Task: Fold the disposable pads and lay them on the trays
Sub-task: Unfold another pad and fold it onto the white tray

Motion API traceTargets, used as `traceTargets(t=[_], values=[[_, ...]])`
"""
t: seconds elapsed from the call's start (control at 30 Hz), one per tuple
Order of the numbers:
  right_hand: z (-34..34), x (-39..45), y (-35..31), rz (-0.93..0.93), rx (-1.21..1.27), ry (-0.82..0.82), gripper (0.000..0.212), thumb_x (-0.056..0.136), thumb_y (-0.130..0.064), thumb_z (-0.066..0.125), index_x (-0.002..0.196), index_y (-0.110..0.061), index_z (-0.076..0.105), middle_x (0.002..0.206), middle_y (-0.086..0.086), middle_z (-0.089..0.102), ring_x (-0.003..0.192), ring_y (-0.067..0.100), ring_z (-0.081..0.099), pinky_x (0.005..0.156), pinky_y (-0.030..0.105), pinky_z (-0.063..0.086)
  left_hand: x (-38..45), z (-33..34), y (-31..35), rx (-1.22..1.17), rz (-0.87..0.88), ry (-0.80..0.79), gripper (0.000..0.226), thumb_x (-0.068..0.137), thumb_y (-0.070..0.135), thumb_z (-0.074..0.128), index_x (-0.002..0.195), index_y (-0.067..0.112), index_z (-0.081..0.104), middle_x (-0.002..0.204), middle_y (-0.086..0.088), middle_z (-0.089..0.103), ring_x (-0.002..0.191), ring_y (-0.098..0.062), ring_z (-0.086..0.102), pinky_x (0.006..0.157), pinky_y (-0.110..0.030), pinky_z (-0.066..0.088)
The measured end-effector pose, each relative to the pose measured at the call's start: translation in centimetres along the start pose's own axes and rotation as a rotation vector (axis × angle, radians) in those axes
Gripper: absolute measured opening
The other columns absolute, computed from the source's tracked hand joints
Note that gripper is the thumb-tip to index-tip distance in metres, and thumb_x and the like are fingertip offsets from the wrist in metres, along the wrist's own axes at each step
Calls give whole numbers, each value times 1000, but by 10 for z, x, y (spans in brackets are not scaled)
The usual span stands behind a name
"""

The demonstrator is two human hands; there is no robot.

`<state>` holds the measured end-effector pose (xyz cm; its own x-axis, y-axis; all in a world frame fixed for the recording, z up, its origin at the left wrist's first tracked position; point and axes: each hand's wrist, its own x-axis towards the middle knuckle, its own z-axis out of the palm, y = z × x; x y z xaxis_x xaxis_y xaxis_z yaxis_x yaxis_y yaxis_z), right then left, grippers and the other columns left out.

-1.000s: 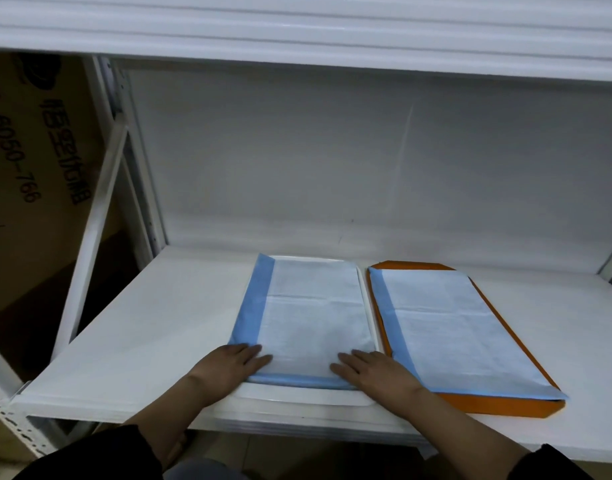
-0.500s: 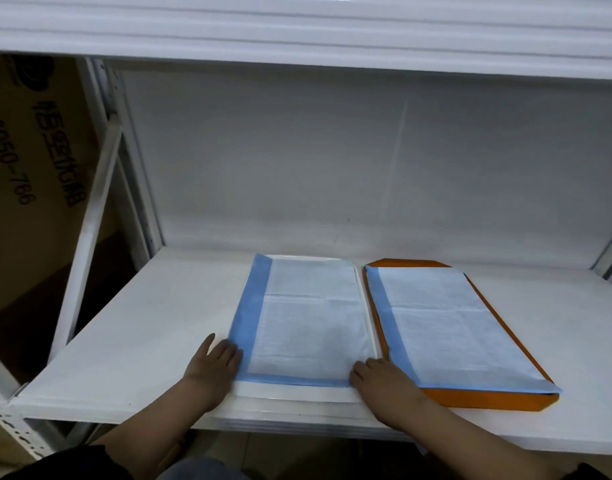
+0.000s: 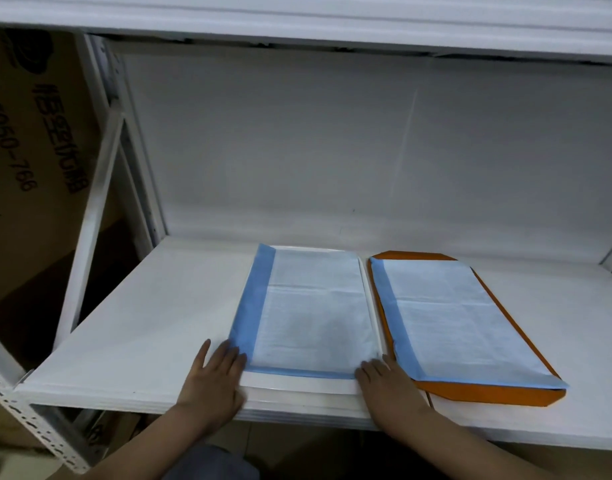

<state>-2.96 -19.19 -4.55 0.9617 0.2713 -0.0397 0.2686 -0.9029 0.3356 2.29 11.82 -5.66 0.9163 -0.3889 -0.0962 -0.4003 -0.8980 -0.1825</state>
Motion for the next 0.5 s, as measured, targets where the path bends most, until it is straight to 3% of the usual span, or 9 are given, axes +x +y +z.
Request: traceTargets(t=[0.13,0.17,0.2,0.27,0.33,0.4,0.43,0.5], values=[[-6,3,-1,82,21,-96,53,15,-30,92,53,-1,68,54,14,63,59,31,66,76,52,53,5,4,-1,86,-4,38,58,42,37,67,90,5,77,95,-16,72,97,-34,69,116,-45,-3],[-14,1,-5,80,-55,-171,50,25,-30,92,60,-1,70,60,16,63,65,33,66,86,56,47,7,11,-2,97,-10,69,64,33,36,76,89,5,77,94,-17,72,96,-35,68,116,-45,-5],[-24,1,-6,57,-144,-238,48,47,-31,88,78,2,72,77,21,65,81,37,64,99,60,35,9,12,-1,104,-14,100,70,26,34,83,90,5,76,95,-17,72,96,-35,68,116,-44,-6],[-32,3,-8,49,-134,-265,38,89,-22,58,120,1,56,120,22,52,117,36,45,113,60,11,7,-1,3,132,-14,49,79,32,36,87,103,5,73,107,-20,68,107,-36,63,115,-44,-12],[-36,5,-3,45,-110,-264,34,91,-20,52,121,-4,58,122,20,51,118,34,45,112,58,17,3,-17,5,103,-39,-48,75,76,40,67,141,10,43,146,-18,39,140,-32,31,113,-46,-16],[-46,3,3,65,41,-170,22,78,-21,60,92,-10,72,90,16,64,89,32,63,97,49,40,6,-25,3,28,-35,-74,61,96,32,38,151,21,15,159,-2,11,148,-23,-1,116,-46,-12],[-46,6,12,67,166,-92,25,79,-16,52,95,-13,72,87,14,65,86,31,65,92,43,41,9,-29,1,-29,-27,-89,58,98,30,33,151,23,13,159,2,10,148,-21,-5,117,-45,-9],[-60,11,33,131,411,-76,48,88,-4,38,129,-21,53,115,9,60,107,27,57,94,33,41,13,-30,-5,-103,-15,-23,54,97,31,25,150,24,20,158,6,18,148,-18,-1,118,-42,-4]])
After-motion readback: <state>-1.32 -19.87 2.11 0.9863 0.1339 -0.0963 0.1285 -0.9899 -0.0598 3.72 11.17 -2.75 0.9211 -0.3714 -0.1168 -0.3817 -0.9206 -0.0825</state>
